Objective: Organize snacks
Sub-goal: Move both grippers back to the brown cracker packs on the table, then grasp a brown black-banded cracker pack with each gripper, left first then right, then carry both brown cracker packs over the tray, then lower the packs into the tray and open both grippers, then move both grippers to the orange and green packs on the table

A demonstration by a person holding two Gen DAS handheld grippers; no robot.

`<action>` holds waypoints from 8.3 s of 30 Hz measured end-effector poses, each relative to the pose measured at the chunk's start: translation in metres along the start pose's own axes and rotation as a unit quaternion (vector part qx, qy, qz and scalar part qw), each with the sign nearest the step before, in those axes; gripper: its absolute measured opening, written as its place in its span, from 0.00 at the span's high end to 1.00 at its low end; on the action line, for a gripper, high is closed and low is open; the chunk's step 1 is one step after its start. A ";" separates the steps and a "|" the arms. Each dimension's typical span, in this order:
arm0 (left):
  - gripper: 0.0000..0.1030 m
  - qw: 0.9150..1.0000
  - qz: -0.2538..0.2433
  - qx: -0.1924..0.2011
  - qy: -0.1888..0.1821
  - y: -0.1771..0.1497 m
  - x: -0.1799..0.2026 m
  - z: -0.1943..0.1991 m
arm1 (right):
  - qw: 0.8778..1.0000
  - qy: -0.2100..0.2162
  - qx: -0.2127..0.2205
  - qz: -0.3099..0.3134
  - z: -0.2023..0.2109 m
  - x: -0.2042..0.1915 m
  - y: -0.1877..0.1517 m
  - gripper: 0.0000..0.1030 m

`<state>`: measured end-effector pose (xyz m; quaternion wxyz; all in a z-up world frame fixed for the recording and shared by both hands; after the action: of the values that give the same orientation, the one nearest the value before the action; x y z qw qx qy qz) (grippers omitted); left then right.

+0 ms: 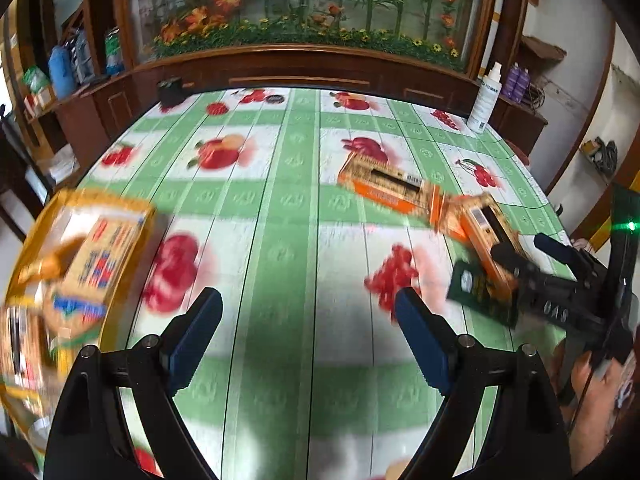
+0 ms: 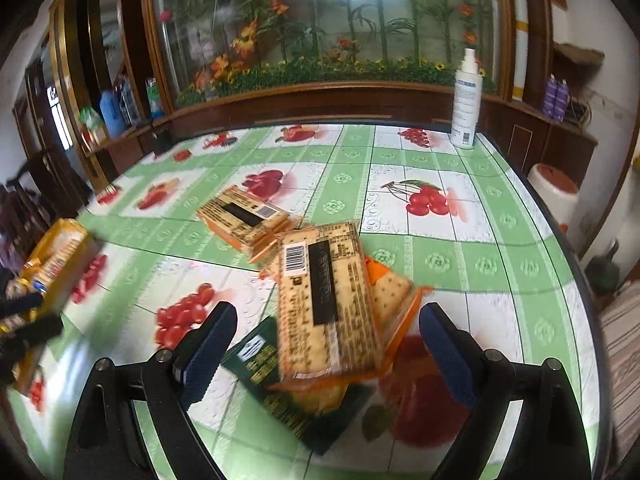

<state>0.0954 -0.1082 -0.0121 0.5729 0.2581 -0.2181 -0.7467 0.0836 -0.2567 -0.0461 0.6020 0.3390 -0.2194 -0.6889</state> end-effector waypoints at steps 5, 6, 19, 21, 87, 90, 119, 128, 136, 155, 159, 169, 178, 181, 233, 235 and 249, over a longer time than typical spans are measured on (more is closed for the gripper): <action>0.14 1.000 -0.011 -0.013 0.002 0.021 0.017 -0.025 | 1.000 0.004 -0.011 -0.005 -0.014 0.007 0.001 0.08; 0.14 1.000 -0.009 -0.016 0.001 0.024 0.020 -0.028 | 1.000 0.006 -0.010 -0.006 -0.014 0.008 0.001 0.08; 0.14 0.990 0.107 -0.093 -0.004 0.057 0.065 -0.087 | 1.000 0.010 -0.015 -0.002 -0.024 0.009 0.004 0.08; 0.14 0.985 0.131 -0.115 -0.002 0.058 0.070 -0.100 | 1.000 0.015 -0.018 -0.006 -0.025 0.011 0.003 0.08; 0.47 0.998 -0.011 -0.062 0.009 -0.036 -0.021 -0.068 | 0.997 0.058 -0.026 -0.047 -0.023 -0.009 -0.004 0.46; 0.47 0.999 -0.002 -0.053 0.012 -0.043 -0.030 -0.057 | 0.992 0.101 -0.012 -0.069 -0.012 -0.020 -0.002 0.46; 0.47 0.990 0.065 0.051 0.114 -0.087 -0.174 0.058 | 0.939 0.330 0.007 -0.096 0.040 -0.217 -0.039 0.47; 0.47 0.985 0.090 0.056 0.136 -0.091 -0.213 0.061 | 0.932 0.354 -0.013 -0.075 0.033 -0.272 -0.041 0.47; 0.47 0.983 0.098 0.053 0.148 -0.095 -0.230 0.056 | 0.928 0.368 -0.023 -0.058 0.029 -0.303 -0.039 0.47; 0.47 0.980 0.110 0.043 0.158 -0.104 -0.249 0.045 | 0.922 0.382 -0.044 -0.043 0.014 -0.337 -0.040 0.47; 0.47 0.980 0.114 0.040 0.159 -0.104 -0.252 0.042 | 0.921 0.385 -0.047 -0.041 0.010 -0.341 -0.039 0.47; 0.47 0.978 0.124 0.029 0.164 -0.104 -0.261 0.032 | 0.917 0.394 -0.049 -0.039 0.001 -0.356 -0.033 0.46; 0.47 0.977 0.134 0.020 0.164 -0.102 -0.270 0.021 | 0.919 0.391 -0.050 -0.026 -0.013 -0.368 -0.023 0.47; 0.47 0.977 0.133 0.019 0.168 -0.102 -0.272 0.020 | 0.924 0.379 -0.055 -0.019 -0.019 -0.367 -0.027 0.45; 0.18 0.991 0.017 0.031 0.126 -0.046 -0.109 0.040 | 0.953 0.235 0.036 -0.185 0.058 -0.079 -0.055 0.32; 0.18 0.994 0.009 0.023 0.105 -0.046 -0.093 0.037 | 0.956 0.225 0.036 -0.185 0.059 -0.070 -0.055 0.32; 0.18 0.998 -0.053 -0.001 0.042 -0.043 -0.012 0.017 | 0.990 0.131 -0.036 -0.033 0.030 -0.027 -0.041 0.10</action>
<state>0.0552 -0.0855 -0.0242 0.5416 0.2996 -0.1789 -0.7648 0.0354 -0.2263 -0.0499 0.6138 0.4118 -0.1026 -0.6657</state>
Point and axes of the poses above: each gripper's, at about its wrist camera, not at the fingertips, and z roughly against the way its jaws point, x to its right, y to its top, the point moved 10 cm from there along -z, roughly the way its jaws point, and after that the axes turned 13 degrees about y, right-handed, at the moved point
